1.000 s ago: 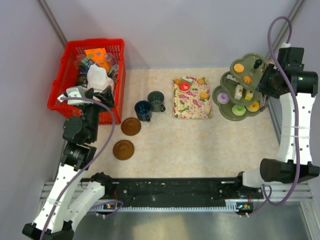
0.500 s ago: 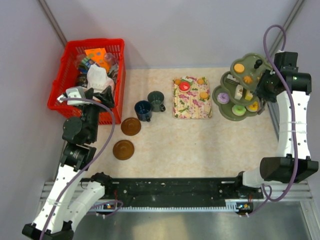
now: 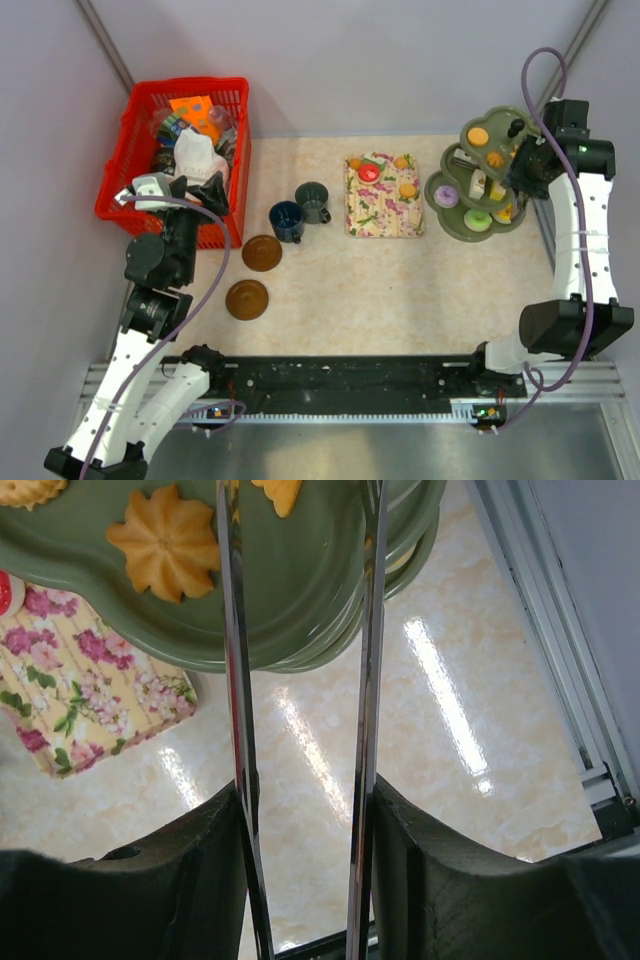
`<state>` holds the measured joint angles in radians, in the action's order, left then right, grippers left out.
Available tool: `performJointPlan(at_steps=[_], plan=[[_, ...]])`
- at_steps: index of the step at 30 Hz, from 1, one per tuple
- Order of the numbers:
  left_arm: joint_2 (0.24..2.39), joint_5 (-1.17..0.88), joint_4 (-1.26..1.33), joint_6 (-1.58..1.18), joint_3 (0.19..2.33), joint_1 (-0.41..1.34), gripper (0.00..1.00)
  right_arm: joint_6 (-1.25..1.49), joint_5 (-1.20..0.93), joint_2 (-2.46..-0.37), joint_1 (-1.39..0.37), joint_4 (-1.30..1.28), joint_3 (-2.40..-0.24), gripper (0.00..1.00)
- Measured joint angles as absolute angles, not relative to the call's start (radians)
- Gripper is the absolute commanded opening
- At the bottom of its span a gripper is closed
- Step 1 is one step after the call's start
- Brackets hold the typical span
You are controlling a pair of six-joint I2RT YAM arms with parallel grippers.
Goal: Serve the afternoon tea
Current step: Place the desert on the desert table, then pick up the desert from the tray.
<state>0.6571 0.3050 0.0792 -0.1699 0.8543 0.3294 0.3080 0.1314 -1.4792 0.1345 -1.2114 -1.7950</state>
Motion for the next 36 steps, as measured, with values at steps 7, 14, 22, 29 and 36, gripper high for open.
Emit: performJointPlan(at_steps=[7,14,22,29,36], plan=[[0.657,0.305,0.079,-0.166,0.854,0.329,0.77,0.308,0.151,-1.486,0.134,-1.203,-1.796,0.46],[0.657,0.308,0.08,-0.162,0.854,0.329,0.77,0.315,0.175,-1.488,0.134,-1.199,-1.83,0.46],[0.657,0.309,0.08,-0.158,0.854,0.329,0.77,0.333,0.263,-1.426,0.134,-1.197,-1.834,0.45],[0.659,0.31,0.08,-0.154,0.854,0.329,0.77,0.342,0.293,-1.324,0.135,-1.196,-1.835,0.44],[0.673,0.323,0.081,-0.151,0.854,0.329,0.77,0.334,0.326,-1.274,0.024,-1.194,-1.835,0.42]])
